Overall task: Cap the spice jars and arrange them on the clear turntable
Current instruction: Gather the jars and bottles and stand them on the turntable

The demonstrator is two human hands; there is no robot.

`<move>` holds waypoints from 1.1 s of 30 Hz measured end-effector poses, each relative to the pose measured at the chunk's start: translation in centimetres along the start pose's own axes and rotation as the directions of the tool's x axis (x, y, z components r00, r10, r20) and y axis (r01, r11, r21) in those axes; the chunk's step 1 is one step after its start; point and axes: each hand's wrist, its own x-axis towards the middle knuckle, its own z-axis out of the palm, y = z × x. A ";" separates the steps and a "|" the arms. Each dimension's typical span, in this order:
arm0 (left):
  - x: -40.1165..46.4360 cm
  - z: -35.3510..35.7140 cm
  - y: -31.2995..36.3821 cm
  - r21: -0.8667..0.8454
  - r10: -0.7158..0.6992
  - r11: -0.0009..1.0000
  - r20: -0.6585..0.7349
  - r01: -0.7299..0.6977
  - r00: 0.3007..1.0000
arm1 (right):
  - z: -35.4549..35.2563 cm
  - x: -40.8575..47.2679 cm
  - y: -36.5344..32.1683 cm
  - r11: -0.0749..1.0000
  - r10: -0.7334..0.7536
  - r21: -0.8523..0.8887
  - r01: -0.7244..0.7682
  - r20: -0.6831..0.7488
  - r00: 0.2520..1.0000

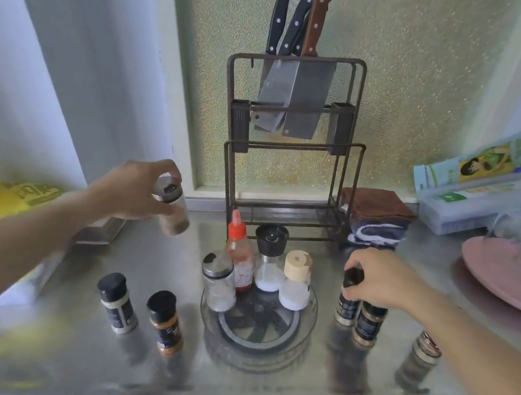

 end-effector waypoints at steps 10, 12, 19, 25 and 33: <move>-8.7 -5.0 7.4 0.002 0.210 0.978 0.024 -0.210 0.977 | -0.6 -1.7 -1.1 1.000 -0.007 0.001 0.008 -0.160 0.987; -8.9 -4.2 8.6 0.021 0.255 0.966 0.035 -0.256 0.966 | -1.9 -3.2 -2.0 0.999 -0.028 0.023 0.034 -0.244 0.969; -9.1 0.2 11.6 0.130 0.401 0.900 0.128 -0.416 0.907 | -5.3 -9.2 -6.8 0.970 -0.163 0.138 0.203 -0.256 0.953; -9.5 4.5 11.2 0.382 0.476 0.754 0.241 -0.534 0.846 | 0.1 -9.0 -10.2 0.946 -0.189 0.223 0.233 -0.200 0.961; -8.9 6.2 10.3 0.493 0.505 0.660 0.268 -0.567 0.821 | 5.1 -6.8 -13.3 0.932 -0.209 0.254 0.259 -0.208 0.956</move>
